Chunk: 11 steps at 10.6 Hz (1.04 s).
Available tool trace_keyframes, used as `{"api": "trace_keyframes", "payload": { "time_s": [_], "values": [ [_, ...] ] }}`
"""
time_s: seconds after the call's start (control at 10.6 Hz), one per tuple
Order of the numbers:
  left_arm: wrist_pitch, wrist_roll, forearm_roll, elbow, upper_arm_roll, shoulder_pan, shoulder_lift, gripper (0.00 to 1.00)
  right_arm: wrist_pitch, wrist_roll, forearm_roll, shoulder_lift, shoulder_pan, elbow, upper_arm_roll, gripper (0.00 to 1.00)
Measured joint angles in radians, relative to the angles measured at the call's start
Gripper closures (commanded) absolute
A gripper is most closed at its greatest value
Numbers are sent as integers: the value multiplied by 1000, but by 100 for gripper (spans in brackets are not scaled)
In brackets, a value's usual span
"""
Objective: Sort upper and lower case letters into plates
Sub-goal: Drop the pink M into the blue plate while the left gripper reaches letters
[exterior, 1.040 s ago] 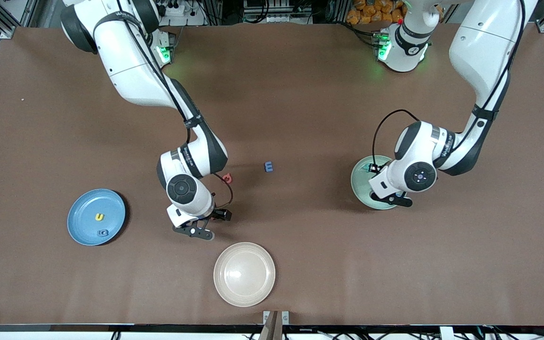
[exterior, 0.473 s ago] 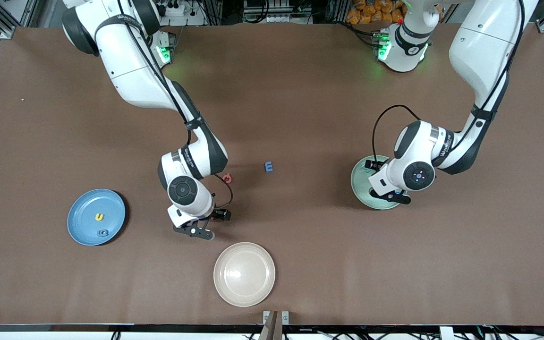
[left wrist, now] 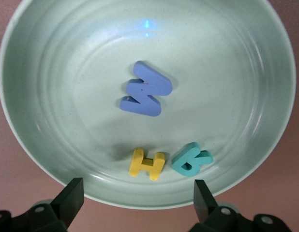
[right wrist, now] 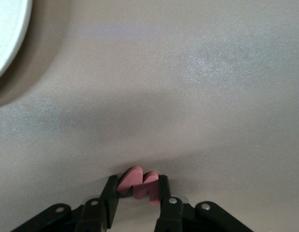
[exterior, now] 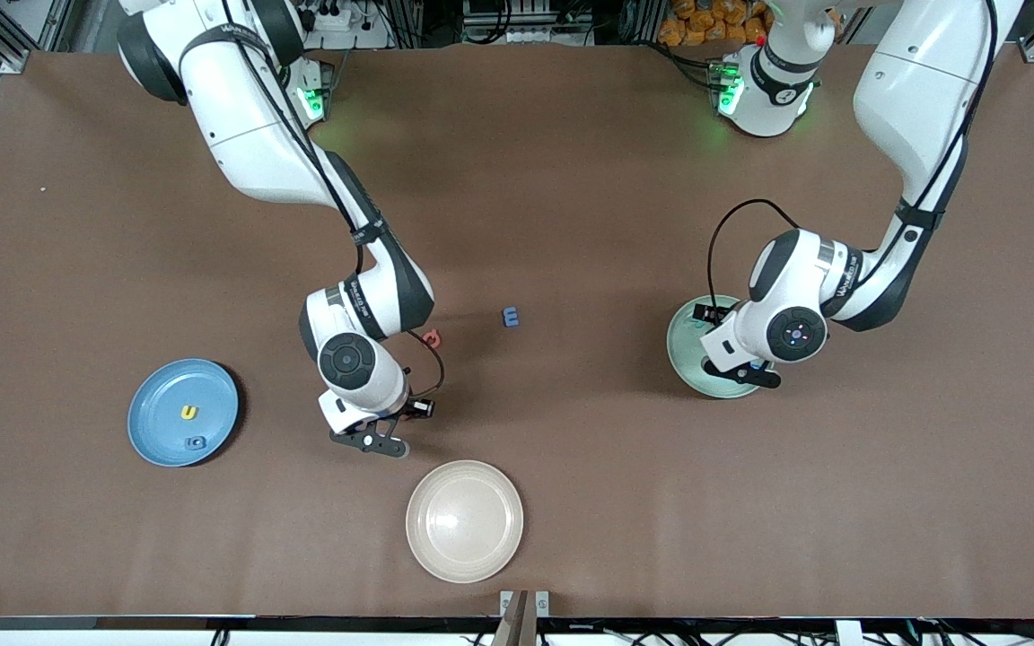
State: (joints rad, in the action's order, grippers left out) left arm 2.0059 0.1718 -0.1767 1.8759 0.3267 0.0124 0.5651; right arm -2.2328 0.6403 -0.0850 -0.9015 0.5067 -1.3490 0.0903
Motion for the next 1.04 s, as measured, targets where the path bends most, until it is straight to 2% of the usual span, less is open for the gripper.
{"api": "trace_keyframes", "payload": {
  "time_s": [0.28, 0.57, 0.76, 0.85, 1.04],
  "values": [
    [8, 37, 44, -16, 11, -22, 0, 0, -5, -17, 1, 6, -10, 9, 15, 100],
    [13, 260, 80, -80, 18, -160, 6, 0, 76, -196, 1, 59, -99, 18, 24, 100],
    [15, 413, 81, -157, 20, -264, 36, 0, 134, -363, 2, 93, -187, 17, 28, 100],
    [22, 472, 81, -203, 20, -318, 59, 0, 143, -443, 8, 101, -221, 10, 41, 100],
    [75, 517, 81, -297, 16, -410, 102, 0, 140, -610, 14, 104, -241, -28, 122, 100]
  ]
}}
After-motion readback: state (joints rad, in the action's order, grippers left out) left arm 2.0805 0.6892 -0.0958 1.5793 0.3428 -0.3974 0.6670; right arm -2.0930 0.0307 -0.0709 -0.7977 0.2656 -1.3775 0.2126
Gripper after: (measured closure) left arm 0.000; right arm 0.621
